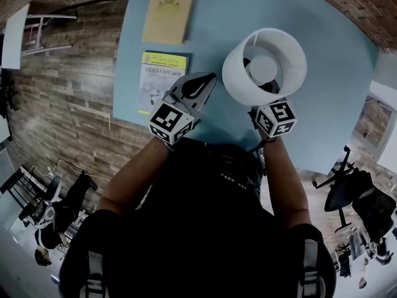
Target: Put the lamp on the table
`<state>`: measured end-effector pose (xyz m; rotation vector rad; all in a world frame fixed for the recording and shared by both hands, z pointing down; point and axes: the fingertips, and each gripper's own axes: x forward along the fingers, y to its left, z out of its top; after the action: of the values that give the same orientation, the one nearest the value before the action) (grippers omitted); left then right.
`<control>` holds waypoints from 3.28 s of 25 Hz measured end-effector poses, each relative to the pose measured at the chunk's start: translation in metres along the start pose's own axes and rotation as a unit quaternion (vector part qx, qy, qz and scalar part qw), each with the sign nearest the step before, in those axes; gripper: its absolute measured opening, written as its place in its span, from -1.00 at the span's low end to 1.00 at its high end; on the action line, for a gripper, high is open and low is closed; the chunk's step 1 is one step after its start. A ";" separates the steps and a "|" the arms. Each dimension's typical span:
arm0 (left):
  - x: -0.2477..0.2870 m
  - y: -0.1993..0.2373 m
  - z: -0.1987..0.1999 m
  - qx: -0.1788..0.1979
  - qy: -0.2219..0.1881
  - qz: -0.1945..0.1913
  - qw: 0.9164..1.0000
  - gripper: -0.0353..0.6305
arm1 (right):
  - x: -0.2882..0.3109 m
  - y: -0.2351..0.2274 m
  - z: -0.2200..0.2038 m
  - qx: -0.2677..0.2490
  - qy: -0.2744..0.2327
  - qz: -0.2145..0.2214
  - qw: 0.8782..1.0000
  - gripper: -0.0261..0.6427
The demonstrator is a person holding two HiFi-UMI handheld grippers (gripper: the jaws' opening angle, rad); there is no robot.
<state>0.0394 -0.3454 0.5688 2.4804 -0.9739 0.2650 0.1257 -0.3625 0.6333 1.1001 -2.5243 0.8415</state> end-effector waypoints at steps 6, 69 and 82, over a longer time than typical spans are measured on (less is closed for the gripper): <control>0.000 -0.002 0.003 0.003 -0.001 -0.001 1.000 -0.87 | -0.001 0.002 -0.002 -0.012 -0.002 0.002 1.000 -0.61; -0.043 -0.046 -0.008 0.020 -0.017 -0.025 0.999 -0.87 | -0.048 0.018 -0.060 -0.017 0.020 -0.039 0.999 -0.53; -0.082 -0.080 -0.002 0.042 -0.037 -0.054 0.997 -0.87 | -0.092 0.054 -0.058 -0.035 -0.014 -0.066 0.997 -0.82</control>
<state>0.0345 -0.2441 0.5156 2.6264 -0.8713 0.1848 0.1494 -0.2445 0.6163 1.2473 -2.4522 0.7022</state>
